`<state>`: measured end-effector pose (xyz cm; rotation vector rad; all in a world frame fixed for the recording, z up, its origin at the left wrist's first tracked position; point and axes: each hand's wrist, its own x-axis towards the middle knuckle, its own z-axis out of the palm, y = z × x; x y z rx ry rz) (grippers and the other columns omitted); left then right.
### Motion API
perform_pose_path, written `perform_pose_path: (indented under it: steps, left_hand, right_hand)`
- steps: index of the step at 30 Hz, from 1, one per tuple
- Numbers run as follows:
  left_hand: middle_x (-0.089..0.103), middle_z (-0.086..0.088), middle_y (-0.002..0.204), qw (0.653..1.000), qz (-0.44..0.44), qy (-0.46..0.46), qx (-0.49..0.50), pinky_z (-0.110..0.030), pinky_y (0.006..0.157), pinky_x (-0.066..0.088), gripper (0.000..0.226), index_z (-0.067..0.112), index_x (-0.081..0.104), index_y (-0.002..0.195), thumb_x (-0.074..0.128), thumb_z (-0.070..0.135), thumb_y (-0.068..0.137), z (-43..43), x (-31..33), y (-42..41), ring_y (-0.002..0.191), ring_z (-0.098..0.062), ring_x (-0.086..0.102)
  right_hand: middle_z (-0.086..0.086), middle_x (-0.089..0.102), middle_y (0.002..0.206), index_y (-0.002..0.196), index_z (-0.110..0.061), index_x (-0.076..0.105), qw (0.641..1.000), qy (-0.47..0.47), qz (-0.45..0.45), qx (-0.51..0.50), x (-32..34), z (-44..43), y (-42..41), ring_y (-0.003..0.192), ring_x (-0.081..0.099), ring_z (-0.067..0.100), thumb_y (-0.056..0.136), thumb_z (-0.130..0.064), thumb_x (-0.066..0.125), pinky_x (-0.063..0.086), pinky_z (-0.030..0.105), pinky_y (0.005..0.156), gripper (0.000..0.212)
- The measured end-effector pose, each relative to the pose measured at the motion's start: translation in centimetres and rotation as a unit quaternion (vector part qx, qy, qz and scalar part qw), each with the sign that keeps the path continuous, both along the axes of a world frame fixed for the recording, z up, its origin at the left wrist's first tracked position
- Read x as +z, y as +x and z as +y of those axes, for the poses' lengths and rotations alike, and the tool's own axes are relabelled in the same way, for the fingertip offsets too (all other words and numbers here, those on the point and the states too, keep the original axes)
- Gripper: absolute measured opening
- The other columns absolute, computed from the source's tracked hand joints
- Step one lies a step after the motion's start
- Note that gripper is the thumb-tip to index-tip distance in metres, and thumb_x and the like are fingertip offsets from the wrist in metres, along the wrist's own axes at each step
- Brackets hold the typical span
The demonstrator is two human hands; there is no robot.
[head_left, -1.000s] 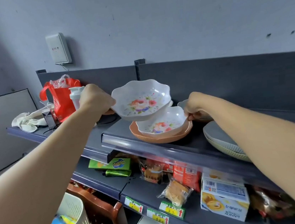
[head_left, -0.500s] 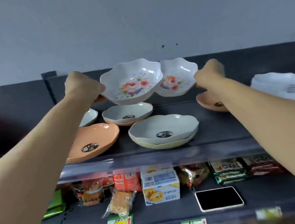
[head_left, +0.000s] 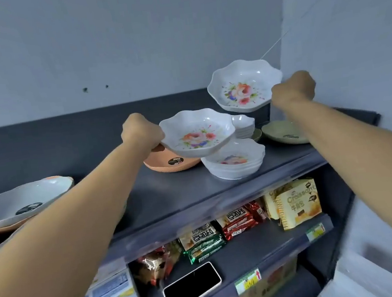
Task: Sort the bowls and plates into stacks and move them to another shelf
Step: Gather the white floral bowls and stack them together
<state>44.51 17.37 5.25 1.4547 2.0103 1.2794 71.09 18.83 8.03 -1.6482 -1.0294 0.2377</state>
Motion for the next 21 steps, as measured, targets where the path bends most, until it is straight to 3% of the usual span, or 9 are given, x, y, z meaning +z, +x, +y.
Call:
perform_pose_path:
  steps: [2,3,5,8,10,12,15,18,21]
  left_hand:
    - [0.061,-0.011,0.063,1.0,-0.01,-0.01,-0.011,-0.037,0.069,0.06,0.018,0.006,0.051,0.065,0.057,-0.003,0.079,1.6,-0.6,2.7,0.069,-0.037,0.073]
    - [0.061,-0.011,0.063,1.0,-0.011,-0.016,-0.012,-0.037,0.07,0.06,0.017,0.006,0.051,0.066,0.057,-0.002,0.08,2.1,-0.9,3.8,0.07,-0.037,0.073]
    - [0.062,-0.011,0.062,1.0,-0.009,-0.026,-0.01,-0.037,0.071,0.06,0.017,0.006,0.051,0.065,0.056,-0.001,0.08,3.2,-1.6,5.8,0.07,-0.036,0.073]
    - [0.066,-0.013,0.064,0.999,-0.006,-0.041,-0.003,-0.038,0.074,0.06,0.019,0.007,0.048,0.06,0.054,0.0,0.077,4.4,-3.0,7.7,0.074,-0.035,0.073]
    - [0.06,-0.008,0.049,0.998,-0.028,-0.048,-0.002,-0.041,0.076,0.059,0.022,0.008,0.047,0.057,0.055,-0.001,0.075,5.3,-3.9,8.4,0.075,-0.035,0.072]
    - [0.052,-0.003,0.039,0.997,-0.037,-0.066,0.001,-0.031,0.071,0.057,0.027,0.01,0.045,0.057,0.057,-0.003,0.078,5.5,-4.4,9.1,0.071,-0.031,0.066]
    - [0.052,-0.008,0.062,0.992,-0.095,-0.08,0.009,-0.023,0.054,0.057,0.026,0.008,0.044,0.064,0.058,-0.003,0.083,5.4,-4.9,9.9,0.068,-0.028,0.06]
    - [0.057,-0.016,0.084,0.987,-0.138,-0.079,0.028,-0.049,0.074,0.058,0.024,0.007,0.044,0.067,0.06,-0.001,0.083,5.6,-5.1,10.3,0.084,-0.037,0.066]
    - [0.064,-0.02,0.104,0.977,-0.197,-0.075,0.026,-0.052,0.08,0.057,0.008,0.0,0.053,0.079,0.06,0.0,0.084,5.2,-4.9,10.4,0.096,-0.039,0.067]
  right_hand:
    - [0.008,0.059,0.088,0.063,-0.013,0.038,1.0,0.002,0.011,0.015,-0.1,0.7,1.9,0.096,0.064,0.027,0.087,0.0,0.053,0.043,0.026,0.06,0.031]
    - [0.01,0.064,0.092,0.064,-0.011,0.042,1.0,0.005,0.012,0.026,-0.2,1.1,2.6,0.092,0.065,0.027,0.086,0.0,0.053,0.043,0.026,0.054,0.027]
    - [0.015,0.068,0.099,0.081,-0.003,0.057,0.999,-0.002,0.013,0.051,-0.4,1.9,3.6,0.085,0.068,0.028,0.083,0.0,0.053,0.045,0.026,0.053,0.006]
    - [0.011,0.062,0.072,0.099,-0.001,0.06,0.993,-0.039,0.016,0.111,-1.0,2.9,4.3,0.052,0.056,0.018,0.085,0.001,0.051,0.041,0.02,0.039,0.017]
    - [0.012,0.058,0.065,0.092,-0.001,0.058,0.988,-0.06,0.017,0.138,-1.6,3.5,4.6,0.044,0.048,0.016,0.084,0.001,0.051,0.037,0.02,0.036,0.01]
    - [0.013,0.058,0.06,0.082,0.002,0.058,0.984,-0.075,0.011,0.16,-2.3,4.0,4.7,0.044,0.047,0.018,0.083,0.002,0.051,0.037,0.023,0.04,0.007]
    - [0.011,0.059,0.054,0.078,0.003,0.061,0.976,-0.102,-0.003,0.193,-3.5,4.9,4.8,0.045,0.046,0.018,0.081,0.002,0.051,0.037,0.024,0.043,0.01]
    - [0.015,0.058,0.056,0.086,0.006,0.06,0.968,-0.122,0.016,0.22,-4.6,5.9,4.7,0.046,0.044,0.019,0.081,0.003,0.051,0.034,0.025,0.042,0.01]
    - [0.016,0.059,0.06,0.096,0.008,0.06,0.96,-0.146,0.017,0.237,-5.5,6.9,4.4,0.045,0.043,0.018,0.082,0.002,0.052,0.034,0.024,0.042,0.018]
